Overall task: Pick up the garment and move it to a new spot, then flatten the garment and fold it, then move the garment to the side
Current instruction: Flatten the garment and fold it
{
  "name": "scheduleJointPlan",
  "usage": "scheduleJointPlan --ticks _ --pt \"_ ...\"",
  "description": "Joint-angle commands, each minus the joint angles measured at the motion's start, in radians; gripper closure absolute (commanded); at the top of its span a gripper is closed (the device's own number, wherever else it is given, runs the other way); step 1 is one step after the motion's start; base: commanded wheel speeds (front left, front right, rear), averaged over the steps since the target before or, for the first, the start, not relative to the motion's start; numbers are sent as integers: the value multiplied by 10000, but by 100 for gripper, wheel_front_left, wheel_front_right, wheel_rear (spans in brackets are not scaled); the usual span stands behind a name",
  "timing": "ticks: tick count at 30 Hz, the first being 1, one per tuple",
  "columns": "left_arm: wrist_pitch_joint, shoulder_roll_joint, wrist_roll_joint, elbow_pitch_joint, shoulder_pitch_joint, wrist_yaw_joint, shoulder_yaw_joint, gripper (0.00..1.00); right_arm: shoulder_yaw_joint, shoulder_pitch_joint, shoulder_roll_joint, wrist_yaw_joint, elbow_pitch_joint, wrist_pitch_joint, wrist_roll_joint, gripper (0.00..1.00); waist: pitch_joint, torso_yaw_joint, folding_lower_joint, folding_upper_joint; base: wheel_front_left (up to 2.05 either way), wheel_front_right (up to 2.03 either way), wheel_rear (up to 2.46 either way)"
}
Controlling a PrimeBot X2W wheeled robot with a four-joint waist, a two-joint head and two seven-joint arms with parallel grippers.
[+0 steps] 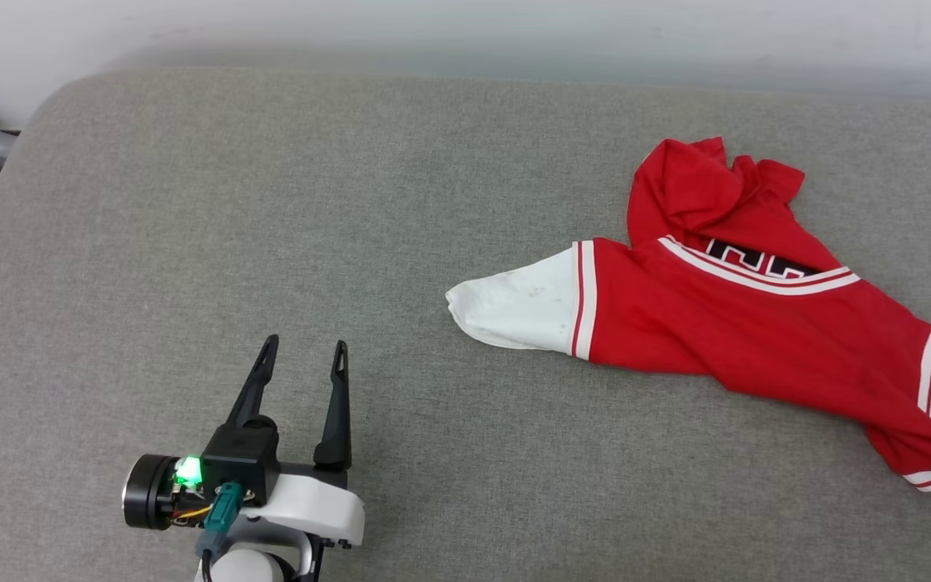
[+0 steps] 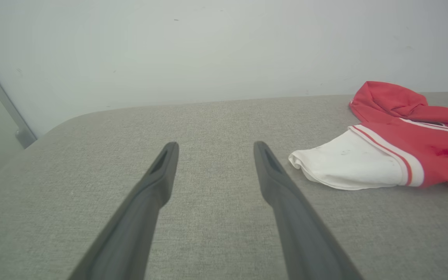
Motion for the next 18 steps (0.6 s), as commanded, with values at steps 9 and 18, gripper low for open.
scheduleJointPlan --ticks 9,18 --pt "-25 359 -27 202 32 -143 323 0 -937 -494 1012 -17 -857 -2615 -1913 0 -577 -410 0 -1 0 0 0" --pt "21 1263 -269 720 -1722 -1109 407 0 -1599 -252 2576 -17 -3355 -3837 -4362 0 -670 -784 0 -1 0 0 0"
